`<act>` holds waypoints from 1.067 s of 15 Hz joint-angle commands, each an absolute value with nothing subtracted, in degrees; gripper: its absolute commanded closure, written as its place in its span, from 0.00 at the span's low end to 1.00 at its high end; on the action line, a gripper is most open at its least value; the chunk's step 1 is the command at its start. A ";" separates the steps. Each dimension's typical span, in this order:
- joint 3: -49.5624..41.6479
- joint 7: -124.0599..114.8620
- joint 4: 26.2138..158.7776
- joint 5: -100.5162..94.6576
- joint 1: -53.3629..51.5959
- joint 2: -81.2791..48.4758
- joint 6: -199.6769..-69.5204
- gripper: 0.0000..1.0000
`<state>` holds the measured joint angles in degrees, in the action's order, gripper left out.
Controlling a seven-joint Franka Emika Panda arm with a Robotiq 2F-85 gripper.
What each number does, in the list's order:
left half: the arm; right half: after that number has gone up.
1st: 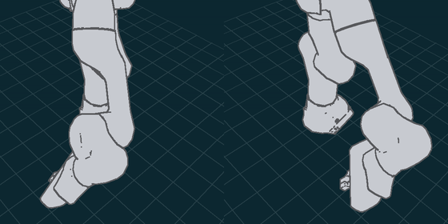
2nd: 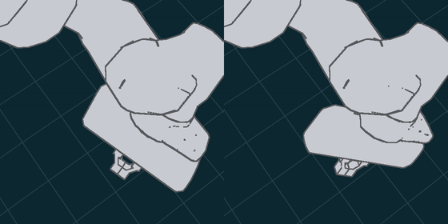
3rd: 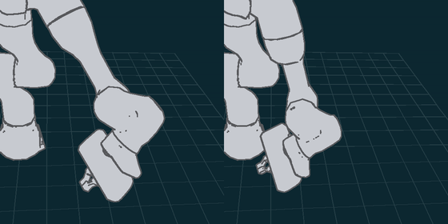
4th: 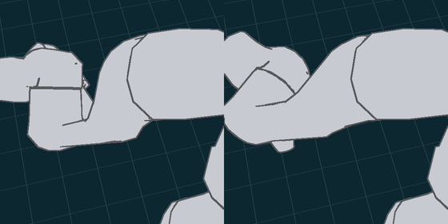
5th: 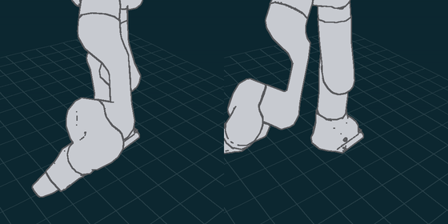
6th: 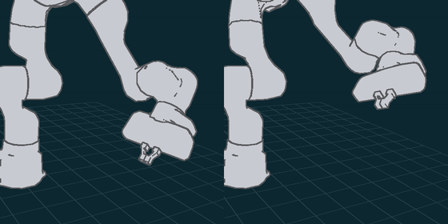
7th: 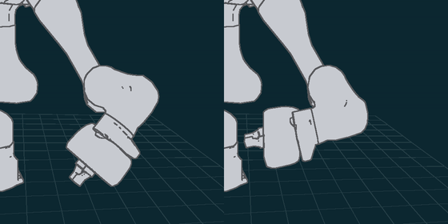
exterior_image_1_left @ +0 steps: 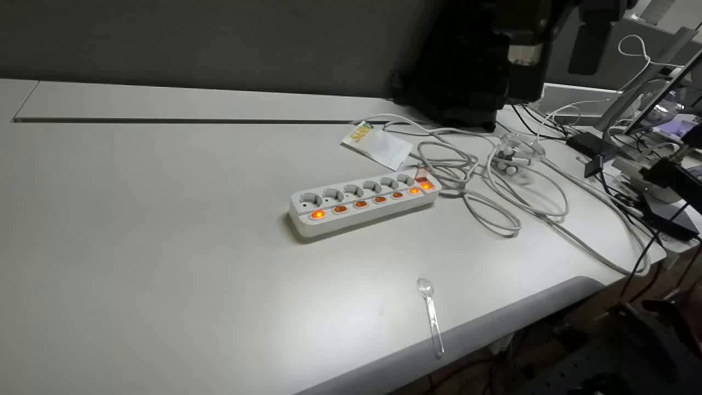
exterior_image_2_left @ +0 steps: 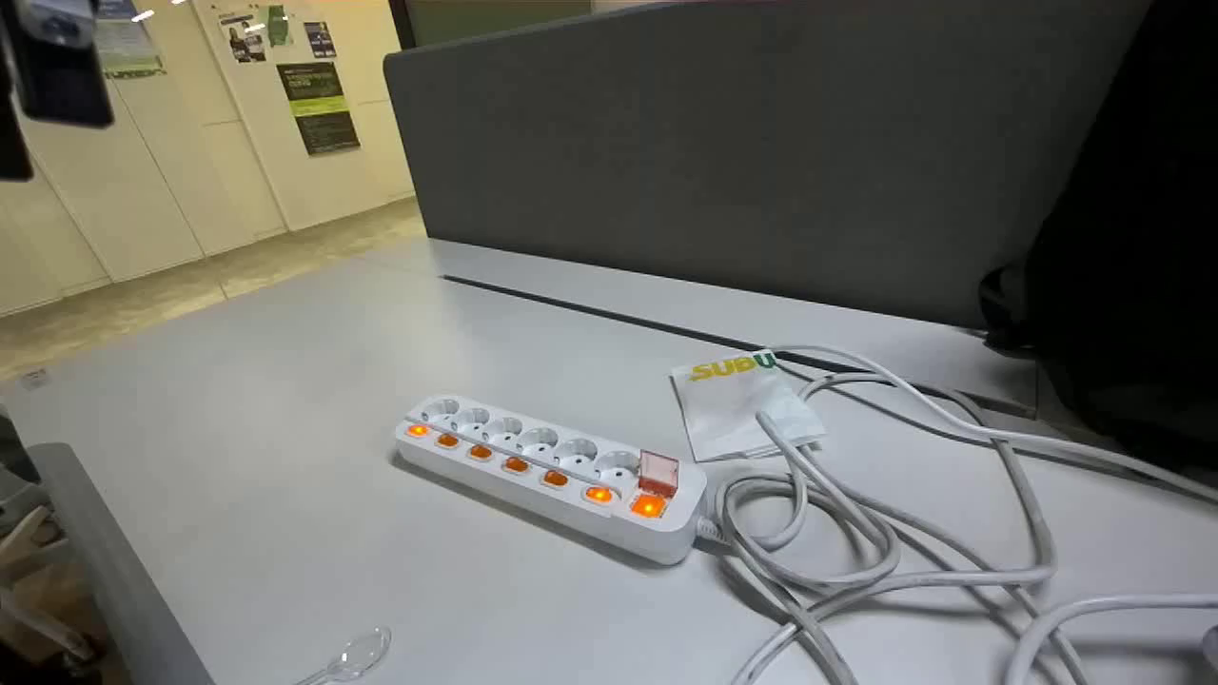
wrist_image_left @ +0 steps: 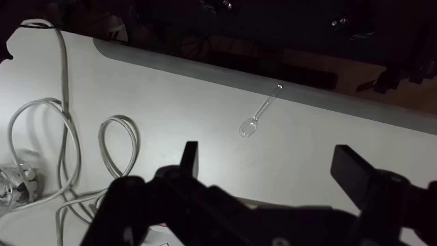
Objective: Turn off the first switch on the left side of the adapter
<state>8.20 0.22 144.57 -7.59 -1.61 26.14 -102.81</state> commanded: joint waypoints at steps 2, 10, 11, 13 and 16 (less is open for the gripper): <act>7.05 -0.24 144.44 -8.02 -2.88 26.00 -102.61 0.00; 7.05 -0.24 144.44 -8.02 -2.88 26.00 -102.61 0.00; 7.05 -0.24 144.44 -8.02 -2.88 26.00 -102.61 0.00; 8.10 -4.66 145.62 -10.29 -2.08 26.46 -108.04 0.00; 8.51 -9.87 147.11 -14.27 -0.76 25.38 -119.16 0.00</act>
<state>8.14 -3.99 145.57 -10.72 -1.60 26.01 -111.01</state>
